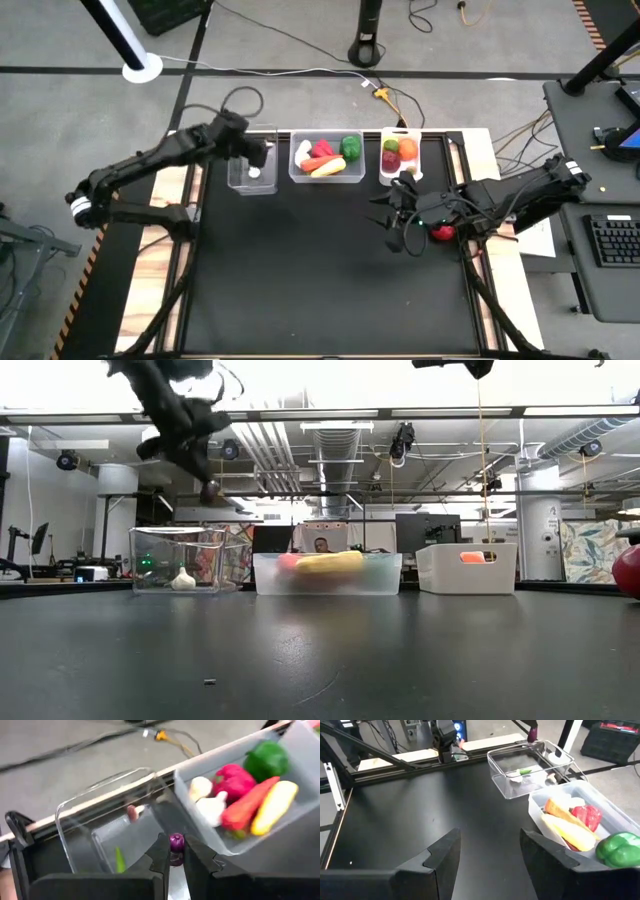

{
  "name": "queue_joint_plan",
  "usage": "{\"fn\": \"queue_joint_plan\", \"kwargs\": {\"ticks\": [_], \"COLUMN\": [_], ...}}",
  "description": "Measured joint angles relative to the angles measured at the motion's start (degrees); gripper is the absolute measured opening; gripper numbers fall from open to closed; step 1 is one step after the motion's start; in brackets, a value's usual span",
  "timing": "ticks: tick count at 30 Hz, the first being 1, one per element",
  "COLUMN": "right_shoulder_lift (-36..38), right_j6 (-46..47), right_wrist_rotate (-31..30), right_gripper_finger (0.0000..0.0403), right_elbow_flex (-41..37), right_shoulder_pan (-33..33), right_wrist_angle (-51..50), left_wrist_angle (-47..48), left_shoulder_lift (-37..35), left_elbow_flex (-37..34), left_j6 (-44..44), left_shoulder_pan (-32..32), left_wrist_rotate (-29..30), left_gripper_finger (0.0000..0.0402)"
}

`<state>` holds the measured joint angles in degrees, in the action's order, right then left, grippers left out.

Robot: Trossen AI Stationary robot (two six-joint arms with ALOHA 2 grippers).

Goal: Sort produce into baskets
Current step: Put the violet eggplant into the glass bin, then put the red tomato into the white bin

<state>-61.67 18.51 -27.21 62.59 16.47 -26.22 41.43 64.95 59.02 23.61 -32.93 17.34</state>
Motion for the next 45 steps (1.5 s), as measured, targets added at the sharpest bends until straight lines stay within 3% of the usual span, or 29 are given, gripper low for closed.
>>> {"fn": "queue_joint_plan", "kwargs": {"ticks": [2,7,12,16,20,24,27,31,38,45], "right_shoulder_lift": [0.0,0.0,0.0,0.0,0.0,-0.4,-0.7,-0.9,-5.5,-12.5], "right_j6": [0.0,1.4,6.0,15.4,32.9,46.2,52.7,52.6,48.6,42.5], "right_wrist_rotate": [-0.4,-0.5,-0.5,0.2,2.3,9.8,15.2,21.4,23.2,26.5], "right_gripper_finger": [0.0196,0.0196,0.0196,0.0196,0.0196,0.0196,0.0196,0.0196,0.02,0.0257], "right_elbow_flex": [0.0,0.0,0.0,-0.1,-0.1,-0.8,-2.3,-5.2,-6.7,-6.8], "right_shoulder_pan": [0.0,0.0,0.0,-0.5,-2.8,-6.7,-9.5,-12.8,-16.4,-20.1], "right_wrist_angle": [0.0,-0.1,-1.4,-6.2,-20.8,-40.2,-51.1,-53.7,-56.0,-57.4], "left_wrist_angle": [-0.4,0.6,0.6,0.6,0.2,-3.3,-7.2,-12.2,-14.6,-14.6], "left_shoulder_lift": [1.4,5.4,7.7,8.1,7.7,7.0,6.7,6.7,6.9,6.9], "left_elbow_flex": [0.0,-0.1,-0.1,-0.1,-0.1,-0.1,-0.1,-0.1,-0.1,-0.1], "left_j6": [-1.1,-2.5,-3.6,-3.1,-0.3,2.9,5.0,6.6,9.3,9.7], "left_shoulder_pan": [-3.8,-9.0,-9.5,-9.4,-8.8,-5.7,-1.4,4.4,10.0,10.9], "left_wrist_rotate": [-3.5,-4.4,-4.5,-4.9,-10.7,-16.4,-16.9,-16.7,-13.0,-12.0], "left_gripper_finger": [0.0022,0.0035,0.009,0.0142,0.0179,0.0194,0.0194,0.0192,0.0192,0.0192]}}
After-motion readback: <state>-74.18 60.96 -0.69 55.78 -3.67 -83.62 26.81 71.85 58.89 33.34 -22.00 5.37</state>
